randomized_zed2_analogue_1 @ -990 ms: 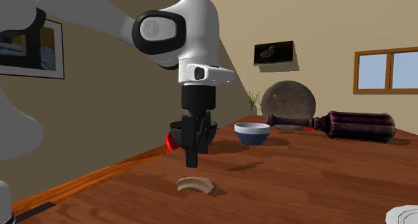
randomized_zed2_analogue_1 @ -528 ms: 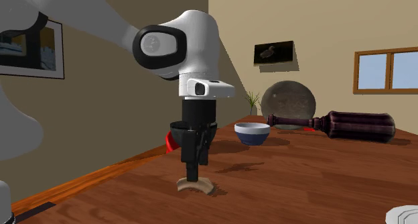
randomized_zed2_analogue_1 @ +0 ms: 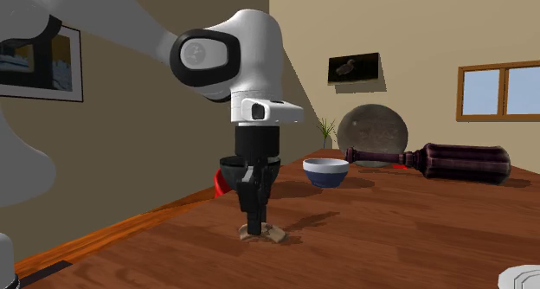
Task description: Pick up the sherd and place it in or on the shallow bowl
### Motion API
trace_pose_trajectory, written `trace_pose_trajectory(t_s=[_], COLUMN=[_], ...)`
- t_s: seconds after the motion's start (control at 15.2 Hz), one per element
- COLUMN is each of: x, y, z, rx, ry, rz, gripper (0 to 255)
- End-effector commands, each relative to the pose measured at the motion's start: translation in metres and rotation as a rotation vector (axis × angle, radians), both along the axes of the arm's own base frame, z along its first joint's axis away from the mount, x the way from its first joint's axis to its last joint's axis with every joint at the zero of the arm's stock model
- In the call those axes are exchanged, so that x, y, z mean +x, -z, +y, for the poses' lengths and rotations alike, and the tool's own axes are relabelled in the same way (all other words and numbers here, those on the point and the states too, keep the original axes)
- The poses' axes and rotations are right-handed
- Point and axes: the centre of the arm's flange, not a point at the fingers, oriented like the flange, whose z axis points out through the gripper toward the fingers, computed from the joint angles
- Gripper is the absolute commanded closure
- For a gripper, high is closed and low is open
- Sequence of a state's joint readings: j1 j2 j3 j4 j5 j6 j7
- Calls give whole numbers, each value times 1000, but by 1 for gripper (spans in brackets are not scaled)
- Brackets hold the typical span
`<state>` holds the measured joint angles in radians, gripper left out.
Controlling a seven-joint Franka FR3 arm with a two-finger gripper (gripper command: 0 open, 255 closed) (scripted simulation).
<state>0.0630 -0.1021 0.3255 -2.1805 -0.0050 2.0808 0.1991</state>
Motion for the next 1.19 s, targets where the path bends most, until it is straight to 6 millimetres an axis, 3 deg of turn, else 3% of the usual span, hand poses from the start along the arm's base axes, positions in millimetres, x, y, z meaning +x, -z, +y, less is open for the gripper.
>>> trace_pose_trajectory(t_s=[0.0,0.4,1.12], x=[-2,-2,-2], y=[4,5,-53], z=[4,5,5], rx=[7,7,7], ry=[-3,-3,-3], rz=[11,11,11], gripper=[255,255,255])
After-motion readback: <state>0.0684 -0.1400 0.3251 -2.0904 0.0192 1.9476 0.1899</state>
